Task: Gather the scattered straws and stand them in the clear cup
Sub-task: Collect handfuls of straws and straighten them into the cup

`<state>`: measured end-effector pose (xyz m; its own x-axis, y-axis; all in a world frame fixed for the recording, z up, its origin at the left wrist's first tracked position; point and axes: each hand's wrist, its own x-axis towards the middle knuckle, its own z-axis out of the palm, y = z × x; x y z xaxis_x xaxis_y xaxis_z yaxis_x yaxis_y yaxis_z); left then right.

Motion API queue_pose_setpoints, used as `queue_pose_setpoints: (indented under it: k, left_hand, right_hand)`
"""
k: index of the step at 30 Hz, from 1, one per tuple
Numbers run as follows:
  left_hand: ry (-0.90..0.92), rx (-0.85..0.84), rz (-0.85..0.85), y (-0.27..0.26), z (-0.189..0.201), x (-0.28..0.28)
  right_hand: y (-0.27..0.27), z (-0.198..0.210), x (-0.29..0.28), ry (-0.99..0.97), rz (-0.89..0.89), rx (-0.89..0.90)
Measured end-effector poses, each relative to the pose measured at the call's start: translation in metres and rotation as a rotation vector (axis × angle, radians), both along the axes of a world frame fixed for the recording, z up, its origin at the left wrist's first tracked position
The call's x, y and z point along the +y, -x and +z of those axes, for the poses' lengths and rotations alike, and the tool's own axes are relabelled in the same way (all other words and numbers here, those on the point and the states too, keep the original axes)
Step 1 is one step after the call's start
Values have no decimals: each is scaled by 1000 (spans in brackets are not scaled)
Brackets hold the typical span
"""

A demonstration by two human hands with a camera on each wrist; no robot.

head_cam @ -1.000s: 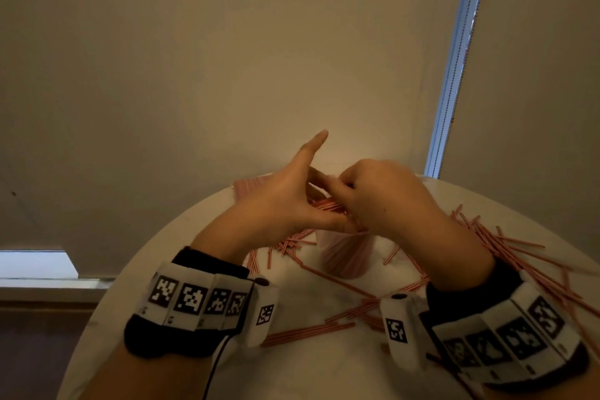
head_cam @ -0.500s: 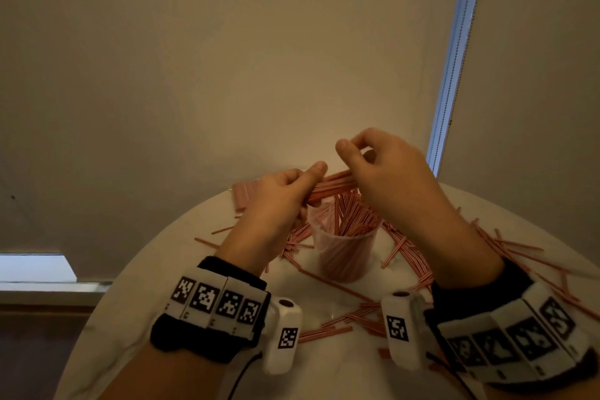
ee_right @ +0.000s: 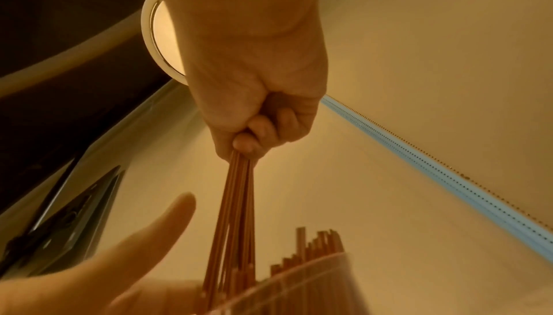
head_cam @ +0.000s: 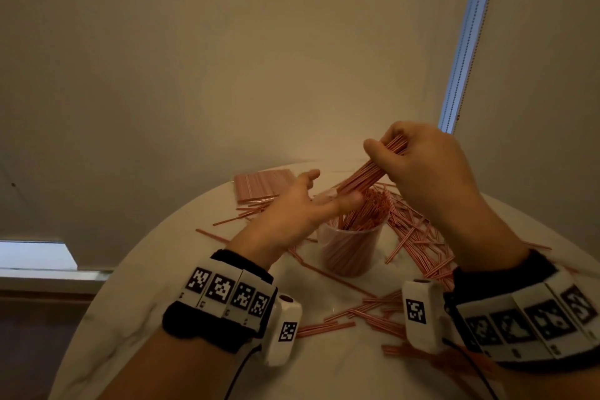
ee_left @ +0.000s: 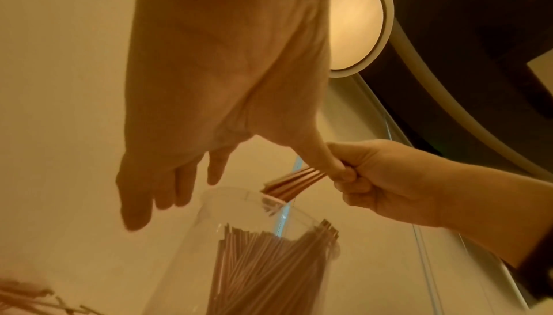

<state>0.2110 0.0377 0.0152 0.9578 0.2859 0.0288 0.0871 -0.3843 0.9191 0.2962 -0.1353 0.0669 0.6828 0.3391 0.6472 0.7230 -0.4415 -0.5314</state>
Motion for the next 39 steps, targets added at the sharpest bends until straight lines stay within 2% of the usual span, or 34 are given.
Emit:
queue_pose_setpoints:
  k: [3, 8, 10, 16, 19, 21, 24, 27, 30, 33, 35, 39]
  left_hand:
    - [-26, 139, -128, -2, -7, -4]
    - [-60, 146, -88, -6, -8, -4]
    - [-75, 142, -81, -7, -9, -3]
    - [-113, 132, -84, -8, -13, 1]
    - [-131, 117, -86, -9, -12, 3]
    - [-142, 113, -156, -10, -11, 5]
    - [-339, 213, -261, 0, -3, 9]
    - [-573, 355, -220, 16, 15, 13]
    - [-616, 404, -264, 29, 23, 5]
    - [-683, 479, -401, 38, 21, -25]
    - [-806, 484, -477, 35, 14, -49]
    - [-987, 447, -558, 19, -5, -91]
  right_hand:
    - [-4, -13, 11, 246, 8, 32]
    - [-5, -38, 32, 609, 90, 77]
    - [-5, -42, 35, 690, 98, 61]
    - [-10, -41, 33, 642, 53, -4]
    - [-9, -40, 29, 701, 79, 8]
    - [-6, -35, 26, 689, 89, 27]
    - [-3, -19, 19, 567, 73, 56]
    - [1, -2, 4, 449, 105, 108]
    - [7, 10, -14, 381, 130, 141]
    - [11, 16, -36, 453, 105, 154]
    - [12, 16, -52, 543, 77, 198]
    - [10, 3, -87, 853, 2, 366]
